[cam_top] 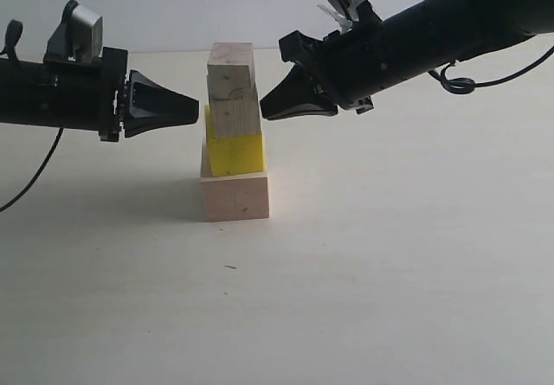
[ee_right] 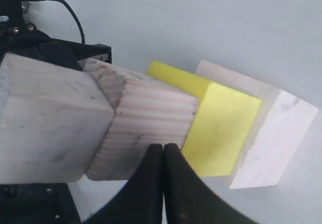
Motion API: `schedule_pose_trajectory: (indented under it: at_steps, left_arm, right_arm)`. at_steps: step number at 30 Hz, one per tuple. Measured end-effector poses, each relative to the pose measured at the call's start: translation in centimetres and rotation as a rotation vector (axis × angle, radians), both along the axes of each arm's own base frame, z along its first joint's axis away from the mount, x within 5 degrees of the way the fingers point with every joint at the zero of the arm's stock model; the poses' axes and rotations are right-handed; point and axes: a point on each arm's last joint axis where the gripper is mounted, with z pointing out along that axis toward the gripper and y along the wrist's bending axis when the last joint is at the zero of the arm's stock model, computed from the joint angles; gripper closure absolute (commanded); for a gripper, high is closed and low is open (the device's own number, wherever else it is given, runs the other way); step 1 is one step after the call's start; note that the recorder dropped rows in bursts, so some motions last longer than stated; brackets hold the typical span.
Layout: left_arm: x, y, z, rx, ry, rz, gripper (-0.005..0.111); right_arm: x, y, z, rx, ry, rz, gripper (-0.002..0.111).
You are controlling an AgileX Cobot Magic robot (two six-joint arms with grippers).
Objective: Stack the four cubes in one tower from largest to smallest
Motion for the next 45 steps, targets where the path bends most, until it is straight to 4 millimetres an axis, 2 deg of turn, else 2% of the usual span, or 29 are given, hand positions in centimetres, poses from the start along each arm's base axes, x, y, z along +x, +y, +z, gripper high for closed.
schedule_pose_trajectory:
  at_steps: [5, 22, 27, 34, 45]
  left_arm:
    - [-0.6, 0.6, -1.1, 0.026, 0.035, 0.023, 0.107]
    - [-0.7, 0.7, -1.2, 0.038, 0.028, 0.028, 0.107]
    - [-0.6, 0.7, -1.3, 0.044, 0.021, 0.029, 0.107]
    - [-0.6, 0.7, -1.3, 0.049, 0.018, 0.032, 0.107]
    - [-0.6, 0.7, -1.3, 0.048, 0.017, 0.032, 0.107]
  right_arm:
    - [0.1, -0.3, -0.4, -0.057, 0.012, -0.016, 0.108]
    - [0.0, -0.6, -0.9, -0.122, 0.041, -0.03, 0.108]
    - [0.0, -0.6, -1.0, -0.124, 0.044, -0.037, 0.108]
    - [0.4, -0.4, -3.0, -0.12, 0.096, -0.041, 0.108]
    - [0.4, 0.0, -3.1, -0.067, 0.122, -0.029, 0.108]
